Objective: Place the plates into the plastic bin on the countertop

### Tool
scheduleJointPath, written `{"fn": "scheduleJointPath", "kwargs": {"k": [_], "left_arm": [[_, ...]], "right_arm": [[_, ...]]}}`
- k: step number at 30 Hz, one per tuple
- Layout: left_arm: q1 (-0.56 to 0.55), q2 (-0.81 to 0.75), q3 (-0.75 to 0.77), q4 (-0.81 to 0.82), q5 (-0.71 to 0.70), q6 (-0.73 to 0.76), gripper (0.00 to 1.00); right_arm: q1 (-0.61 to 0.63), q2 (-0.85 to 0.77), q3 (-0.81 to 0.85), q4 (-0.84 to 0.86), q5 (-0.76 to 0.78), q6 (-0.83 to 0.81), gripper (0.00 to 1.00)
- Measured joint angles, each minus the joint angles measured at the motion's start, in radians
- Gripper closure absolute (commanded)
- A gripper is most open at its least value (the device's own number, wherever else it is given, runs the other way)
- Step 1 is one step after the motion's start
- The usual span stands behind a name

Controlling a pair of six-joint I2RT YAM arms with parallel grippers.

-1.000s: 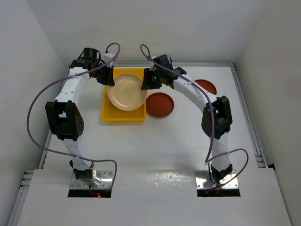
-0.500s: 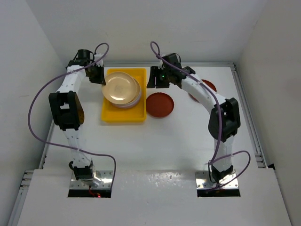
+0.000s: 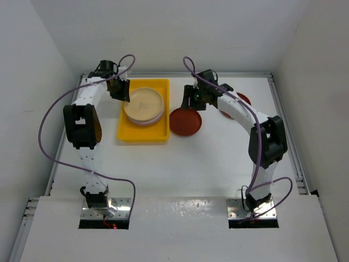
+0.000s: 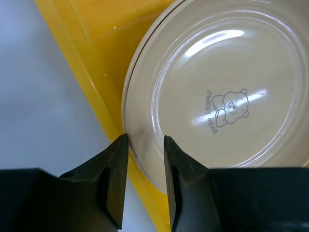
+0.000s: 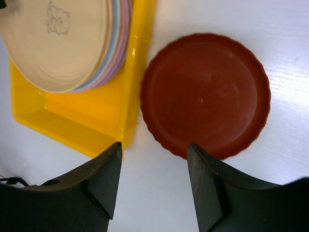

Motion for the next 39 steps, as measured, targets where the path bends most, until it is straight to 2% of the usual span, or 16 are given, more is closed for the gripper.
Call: {"fn": "scheduleJointPath", "kwargs": {"k": [4, 13, 23, 26, 29, 32, 34, 39], "left_arm": [[-0.006, 0.0, -0.003, 0.001, -0.024, 0.01, 0.6], [-0.006, -0.04, -0.003, 0.005, -0.075, 0.046, 0.55], [-0.026, -0.159, -0.002, 0.008, -0.069, 0.073, 0.49], [-0.094, -0.159, 0.023, 0.002, -0.07, 0.095, 0.47], [-0.203, -0.111, 0.119, -0.003, -0.069, 0.111, 0.41], [-0.317, -0.023, 0.245, 0.021, -0.064, 0.12, 0.39], [-0.393, 0.055, 0.322, 0.03, -0.062, 0.128, 0.33], [-0.524, 0.235, 0.404, 0.08, -0.096, 0.143, 0.21]], "right_arm": [[-0.048, -0.017, -0.064, 0.002, -0.008, 0.032, 0.44], [-0.286, -0.061, -0.213, 0.021, 0.083, 0.125, 0.43], [-0.254, -0.018, -0.23, 0.022, 0.096, 0.142, 0.44], [-0.285, -0.025, -0.261, 0.025, 0.103, 0.141, 0.44], [-0.314, -0.044, -0.282, 0.019, 0.111, 0.128, 0.44], [-0.334, -0.083, -0.299, 0.006, 0.116, 0.102, 0.44], [-0.333, -0.123, -0.321, 0.0, 0.117, 0.085, 0.44], [-0.32, -0.222, -0.4, -0.011, 0.116, 0.055, 0.44]]}}
